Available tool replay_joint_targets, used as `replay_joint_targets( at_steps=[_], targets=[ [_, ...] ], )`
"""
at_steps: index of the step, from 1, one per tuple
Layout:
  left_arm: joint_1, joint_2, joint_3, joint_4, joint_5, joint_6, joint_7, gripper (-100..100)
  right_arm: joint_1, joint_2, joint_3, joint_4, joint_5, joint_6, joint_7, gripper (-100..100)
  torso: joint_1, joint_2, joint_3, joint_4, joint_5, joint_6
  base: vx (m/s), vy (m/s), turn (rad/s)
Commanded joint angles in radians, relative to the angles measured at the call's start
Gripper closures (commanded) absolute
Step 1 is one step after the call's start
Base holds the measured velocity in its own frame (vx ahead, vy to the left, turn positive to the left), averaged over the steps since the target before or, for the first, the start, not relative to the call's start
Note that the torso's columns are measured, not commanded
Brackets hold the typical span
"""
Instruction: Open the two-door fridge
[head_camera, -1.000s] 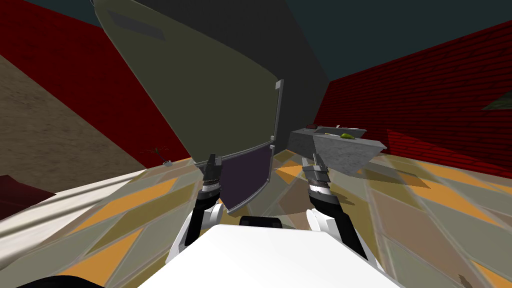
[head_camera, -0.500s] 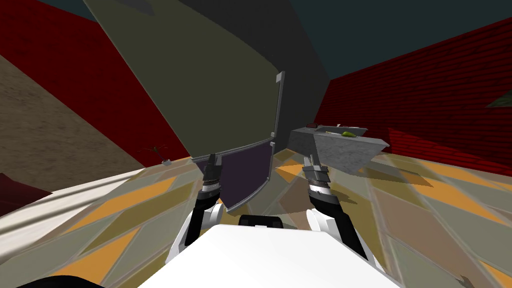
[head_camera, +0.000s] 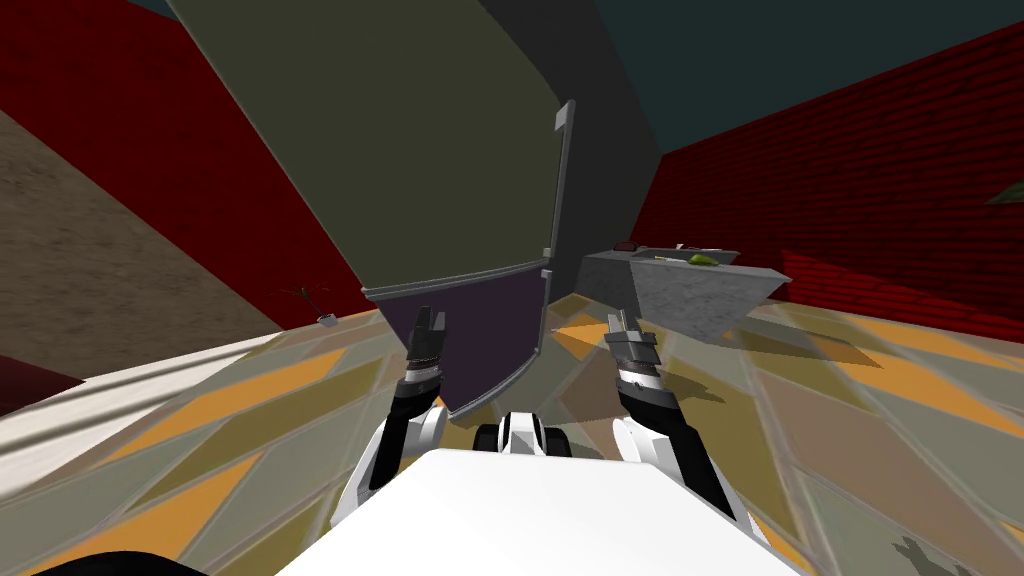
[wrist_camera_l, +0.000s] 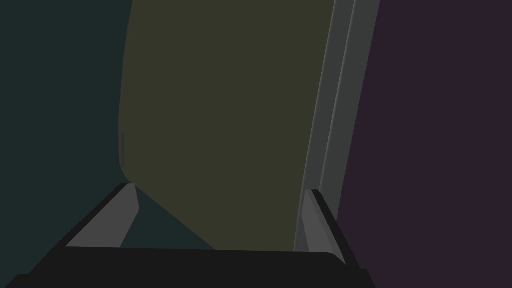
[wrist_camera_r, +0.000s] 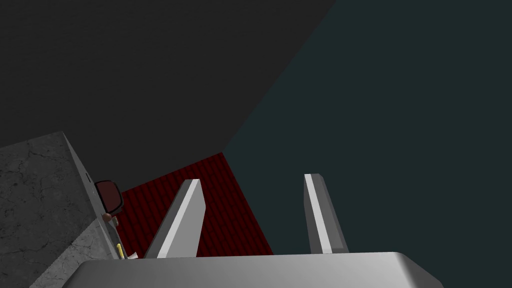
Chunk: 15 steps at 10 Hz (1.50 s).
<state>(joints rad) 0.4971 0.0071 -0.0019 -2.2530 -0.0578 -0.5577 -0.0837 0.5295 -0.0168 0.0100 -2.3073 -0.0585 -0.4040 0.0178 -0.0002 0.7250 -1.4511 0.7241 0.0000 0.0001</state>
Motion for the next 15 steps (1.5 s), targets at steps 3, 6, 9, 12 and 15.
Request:
replay_joint_targets(
  at_steps=[3, 6, 9, 12, 15],
  targets=[
    [-0.087, 0.104, -0.019, 0.051, 0.026, 0.056, -0.016, -100, 0.0, 0.0, 0.0, 0.0, 0.0, 0.0, 0.0, 0, -0.001, 0.012, -0.025, 0.013, 0.0, 0.0, 0.008, -0.03, -0.022],
    [-0.179, 0.16, -0.042, 0.101, 0.054, 0.119, -0.035, -100, 0.0, 0.0, 0.0, 0.0, 0.0, 0.0, 0.0, 0, -0.001, 0.013, -0.025, 0.014, 0.0, 0.0, 0.02, -0.054, -0.037],
    [-0.263, 0.193, -0.06, 0.139, 0.077, 0.17, -0.05, -100, 0.0, 0.0, 0.0, 0.0, 0.0, 0.0, 0.0, 0, 0.0, 0.013, -0.025, 0.014, 0.0, 0.0, 0.02, -0.057, -0.031],
    [-0.35, 0.225, -0.08, 0.181, 0.103, 0.226, -0.066, -100, 0.0, 0.0, 0.0, 0.0, 0.0, 0.0, 0.0, 0, 0.0, 0.013, -0.025, 0.014, 0.0, 0.0, 0.015, -0.046, -0.03],
    [-0.436, 0.258, -0.102, 0.225, 0.13, 0.286, -0.084, -100, 0.0, 0.0, 0.0, 0.0, 0.0, 0.0, 0.0, 0, 0.001, 0.013, -0.025, 0.014, 0.0, 0.0, 0.014, -0.038, -0.032]
  ],
)
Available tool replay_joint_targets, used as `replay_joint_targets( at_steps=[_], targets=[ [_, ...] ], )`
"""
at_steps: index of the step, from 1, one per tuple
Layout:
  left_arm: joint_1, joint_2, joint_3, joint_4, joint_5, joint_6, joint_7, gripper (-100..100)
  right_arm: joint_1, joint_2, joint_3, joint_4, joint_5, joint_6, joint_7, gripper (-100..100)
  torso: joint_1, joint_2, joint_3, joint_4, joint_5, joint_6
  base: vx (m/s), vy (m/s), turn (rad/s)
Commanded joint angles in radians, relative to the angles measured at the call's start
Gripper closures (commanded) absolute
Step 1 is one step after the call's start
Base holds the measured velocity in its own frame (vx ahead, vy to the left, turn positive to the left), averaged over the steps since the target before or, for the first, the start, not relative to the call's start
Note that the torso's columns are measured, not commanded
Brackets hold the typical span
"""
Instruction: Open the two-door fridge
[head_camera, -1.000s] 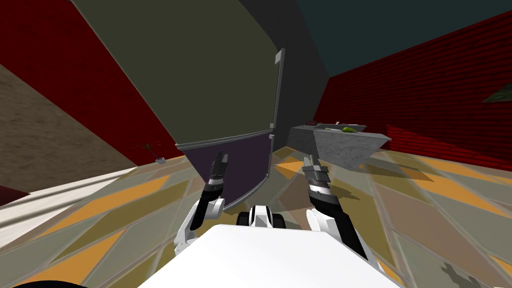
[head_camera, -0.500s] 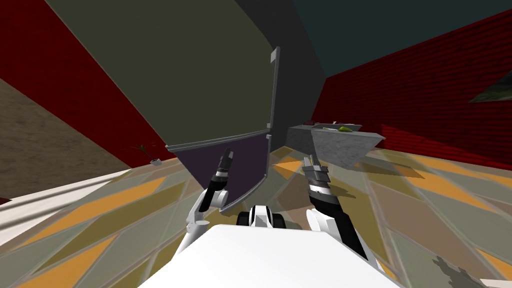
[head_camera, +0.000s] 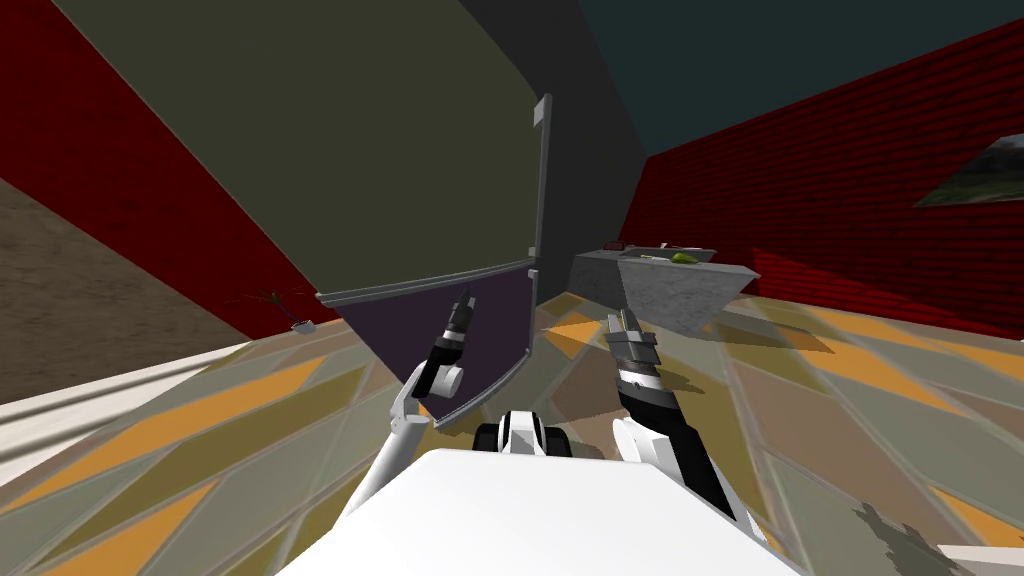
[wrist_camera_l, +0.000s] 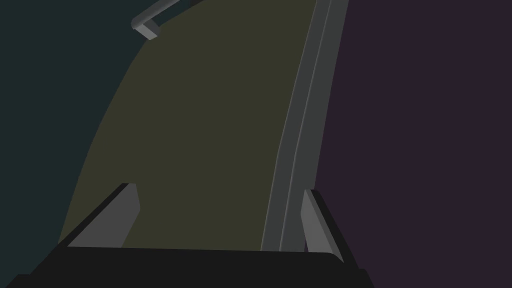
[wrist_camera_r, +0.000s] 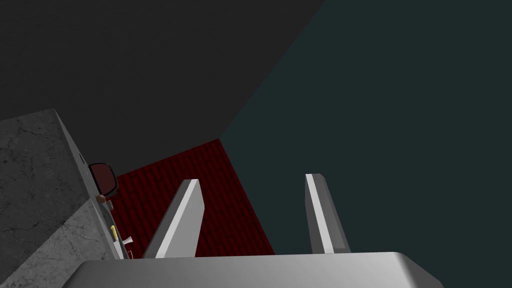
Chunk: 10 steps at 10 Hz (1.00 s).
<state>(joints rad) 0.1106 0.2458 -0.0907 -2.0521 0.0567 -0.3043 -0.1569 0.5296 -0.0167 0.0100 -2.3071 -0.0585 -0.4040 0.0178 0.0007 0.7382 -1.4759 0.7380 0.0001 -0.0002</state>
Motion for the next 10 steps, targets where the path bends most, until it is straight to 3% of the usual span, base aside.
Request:
replay_joint_targets(
  at_steps=[1, 10],
  targets=[
    [-0.08, 0.036, -0.025, 0.048, 0.03, 0.065, -0.021, -100, 0.0, 0.0, 0.0, 0.0, 0.0, 0.0, 0.0, 0, -0.001, 0.0, 0.0, 0.0, 0.0, 0.0, 0.021, -0.058, -0.051],
    [-0.313, 0.105, -0.073, 0.155, 0.091, 0.2, -0.06, -100, 0.0, 0.0, 0.0, 0.0, 0.0, 0.0, 0.0, 0, -0.001, 0.0, 0.0, 0.0, 0.0, 0.0, 0.016, -0.044, -0.027]
  ],
)
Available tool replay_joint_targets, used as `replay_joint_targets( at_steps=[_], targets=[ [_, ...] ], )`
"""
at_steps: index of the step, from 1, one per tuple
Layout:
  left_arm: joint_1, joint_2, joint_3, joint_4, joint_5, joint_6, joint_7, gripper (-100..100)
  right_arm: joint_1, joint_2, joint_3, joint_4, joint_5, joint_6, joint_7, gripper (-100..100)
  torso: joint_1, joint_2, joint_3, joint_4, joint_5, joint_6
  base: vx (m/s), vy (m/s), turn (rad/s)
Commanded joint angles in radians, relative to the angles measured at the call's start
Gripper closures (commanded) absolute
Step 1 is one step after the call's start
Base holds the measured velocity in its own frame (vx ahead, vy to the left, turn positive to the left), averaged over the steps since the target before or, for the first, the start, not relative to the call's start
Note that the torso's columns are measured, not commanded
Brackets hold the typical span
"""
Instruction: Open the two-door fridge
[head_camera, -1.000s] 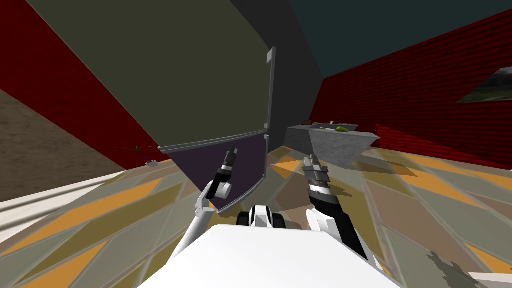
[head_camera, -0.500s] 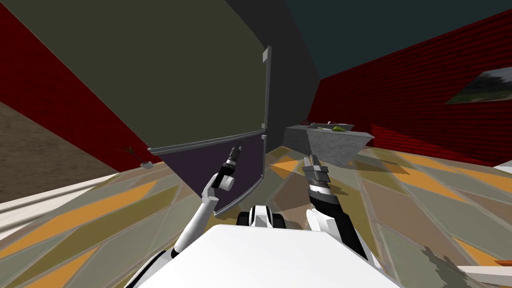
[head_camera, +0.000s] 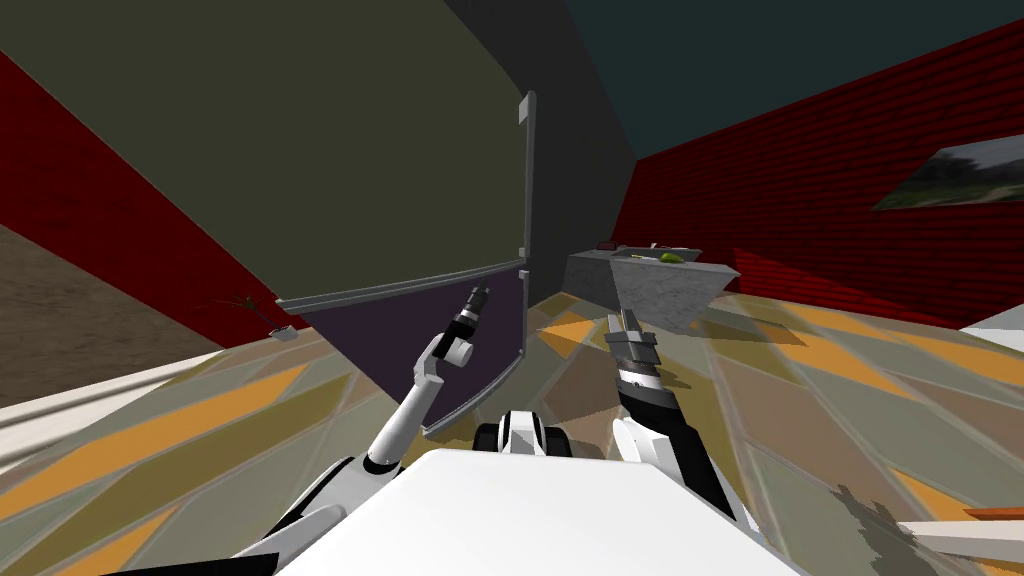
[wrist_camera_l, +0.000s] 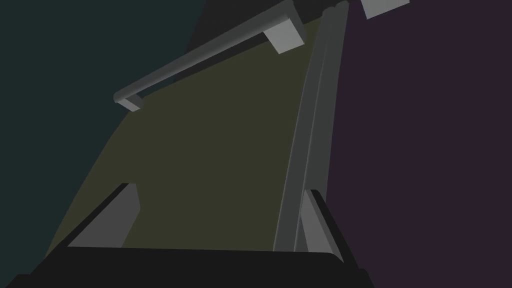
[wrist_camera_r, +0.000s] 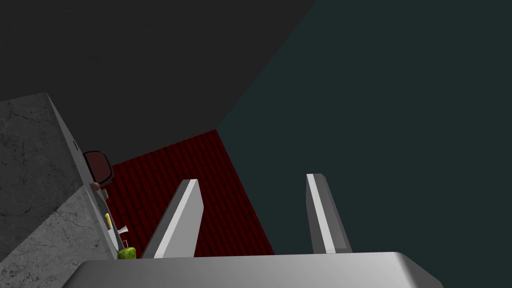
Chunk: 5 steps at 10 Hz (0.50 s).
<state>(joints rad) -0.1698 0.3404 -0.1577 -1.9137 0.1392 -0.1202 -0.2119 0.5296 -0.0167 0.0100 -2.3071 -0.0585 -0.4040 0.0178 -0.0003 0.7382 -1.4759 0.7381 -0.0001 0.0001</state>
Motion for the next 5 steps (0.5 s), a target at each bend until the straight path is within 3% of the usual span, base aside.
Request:
replay_joint_targets(
  at_steps=[1, 4, 5],
  targets=[
    [-0.068, 0.029, -0.019, 0.046, 0.024, 0.051, -0.015, -100, 0.0, 0.0, 0.0, 0.0, 0.0, 0.0, 0.0, 0, 0.0, 0.0, 0.0, 0.0, 0.0, 0.0, 0.022, -0.044, -0.032],
    [-0.141, 0.048, -0.031, 0.078, 0.04, 0.087, -0.025, -100, 0.0, 0.0, 0.0, 0.0, 0.0, 0.0, 0.0, 0, 0.0, 0.0, 0.0, 0.0, 0.0, 0.0, 0.017, -0.047, -0.027],
    [-0.176, 0.067, -0.044, 0.11, 0.056, 0.123, -0.035, -100, 0.0, 0.0, 0.0, 0.0, 0.0, 0.0, 0.0, 0, 0.001, 0.0, 0.0, 0.0, 0.0, 0.0, 0.021, -0.045, -0.038]
  ],
)
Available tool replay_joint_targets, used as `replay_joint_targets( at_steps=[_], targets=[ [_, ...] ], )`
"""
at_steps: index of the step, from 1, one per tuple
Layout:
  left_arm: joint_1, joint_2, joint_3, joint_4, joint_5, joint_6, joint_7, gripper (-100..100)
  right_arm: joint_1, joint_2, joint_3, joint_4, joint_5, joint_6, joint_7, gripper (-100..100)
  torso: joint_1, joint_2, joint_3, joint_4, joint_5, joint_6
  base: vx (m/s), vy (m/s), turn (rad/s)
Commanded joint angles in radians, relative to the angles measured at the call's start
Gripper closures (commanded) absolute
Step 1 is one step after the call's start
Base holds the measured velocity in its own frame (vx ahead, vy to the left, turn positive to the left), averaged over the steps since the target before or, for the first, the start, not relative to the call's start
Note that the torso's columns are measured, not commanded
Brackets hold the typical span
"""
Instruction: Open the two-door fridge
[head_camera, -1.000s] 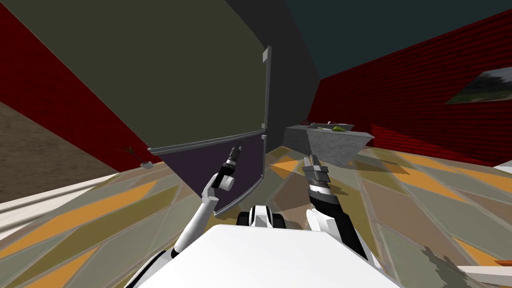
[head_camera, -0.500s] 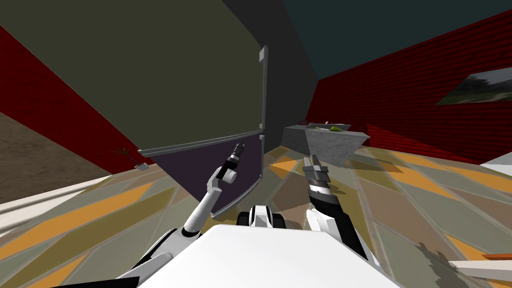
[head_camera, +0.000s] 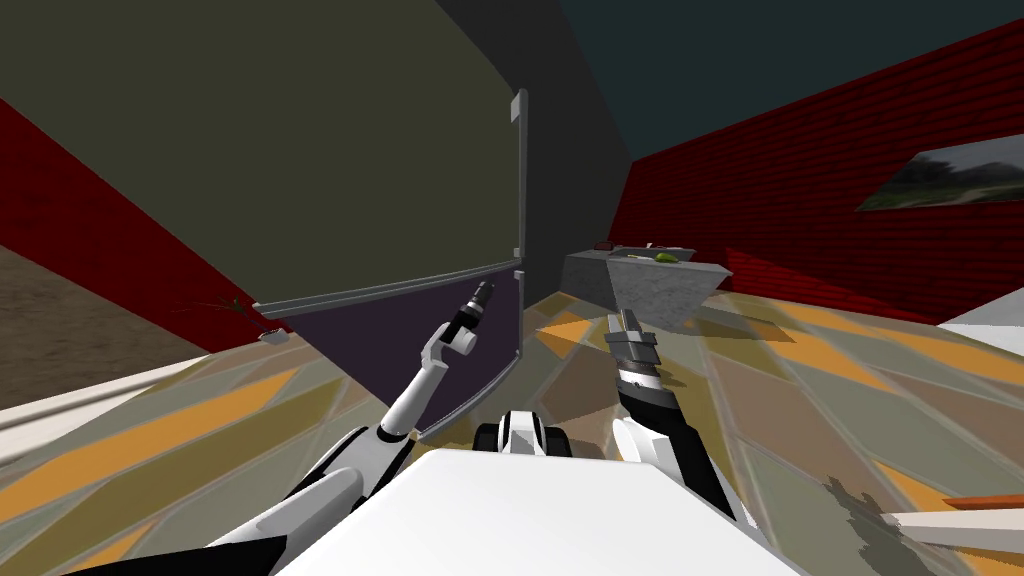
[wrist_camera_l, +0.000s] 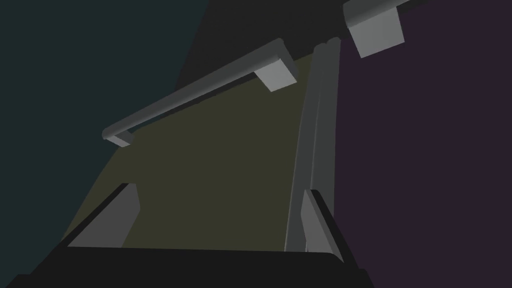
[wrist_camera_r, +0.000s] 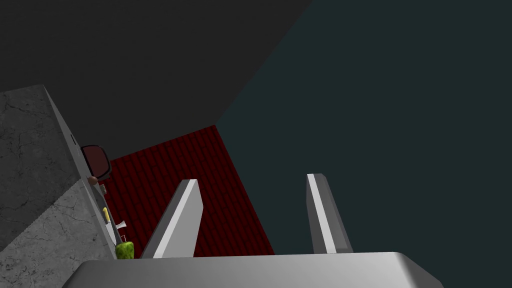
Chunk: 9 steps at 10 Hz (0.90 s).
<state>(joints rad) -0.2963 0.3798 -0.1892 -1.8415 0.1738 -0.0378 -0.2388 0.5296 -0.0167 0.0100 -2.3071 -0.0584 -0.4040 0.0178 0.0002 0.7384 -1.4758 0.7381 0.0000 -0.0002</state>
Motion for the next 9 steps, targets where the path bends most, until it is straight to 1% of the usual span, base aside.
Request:
replay_joint_targets(
  at_steps=[1, 2, 3, 4, 5, 6, 7, 8, 9],
  targets=[
    [-0.069, 0.028, -0.012, 0.038, 0.021, 0.041, -0.008, -100, 0.0, 0.0, 0.0, 0.0, 0.0, 0.0, 0.0, 0, 0.0, -0.001, 0.0, 0.0, 0.0, 0.0, 0.018, -0.037, -0.022],
    [-0.108, 0.048, -0.025, 0.071, 0.037, 0.077, -0.018, -100, 0.0, 0.0, 0.0, 0.0, 0.0, 0.0, 0.0, 0, 0.0, 0.0, 0.0, 0.0, 0.0, 0.0, 0.021, -0.05, -0.039],
    [-0.124, 0.048, -0.025, 0.071, 0.037, 0.077, -0.018, -100, 0.0, 0.0, 0.0, 0.0, 0.0, 0.0, 0.0, 0, -0.001, -0.001, 0.0, 0.0, 0.0, 0.0, 0.017, -0.043, -0.019],
    [-0.16, 0.068, -0.037, 0.106, 0.053, 0.114, -0.028, -100, 0.0, 0.0, 0.0, 0.0, 0.0, 0.0, 0.0, 0, 0.0, 0.0, 0.0, 0.0, 0.0, 0.0, 0.016, -0.046, -0.041],
    [-0.179, 0.068, -0.037, 0.106, 0.053, 0.114, -0.028, -100, 0.0, 0.0, 0.0, 0.0, 0.0, 0.0, 0.0, 0, 0.0, 0.0, 0.0, 0.0, 0.0, 0.0, 0.016, -0.039, -0.019],
    [-0.215, 0.089, -0.049, 0.141, 0.068, 0.15, -0.038, -100, 0.0, 0.0, 0.0, 0.0, 0.0, 0.0, 0.0, 0, 0.0, 0.0, 0.0, 0.0, 0.0, 0.0, 0.023, -0.044, -0.035],
    [-0.233, 0.089, -0.049, 0.141, 0.068, 0.15, -0.038, -100, 0.0, 0.0, 0.0, 0.0, 0.0, 0.0, 0.0, 0, 0.0, -0.001, 0.0, 0.0, 0.0, 0.0, 0.019, -0.036, -0.019],
    [-0.269, 0.109, -0.062, 0.176, 0.084, 0.186, -0.047, -100, 0.0, 0.0, 0.0, 0.0, 0.0, 0.0, 0.0, 0, 0.0, 0.0, 0.0, 0.0, 0.0, 0.0, 0.017, -0.041, -0.033],
    [-0.287, 0.109, -0.062, 0.176, 0.084, 0.186, -0.047, -100, 0.0, 0.0, 0.0, 0.0, 0.0, 0.0, 0.0, 0, 0.0, 0.0, 0.0, 0.0, 0.0, 0.0, 0.019, -0.035, -0.02]
  ],
)
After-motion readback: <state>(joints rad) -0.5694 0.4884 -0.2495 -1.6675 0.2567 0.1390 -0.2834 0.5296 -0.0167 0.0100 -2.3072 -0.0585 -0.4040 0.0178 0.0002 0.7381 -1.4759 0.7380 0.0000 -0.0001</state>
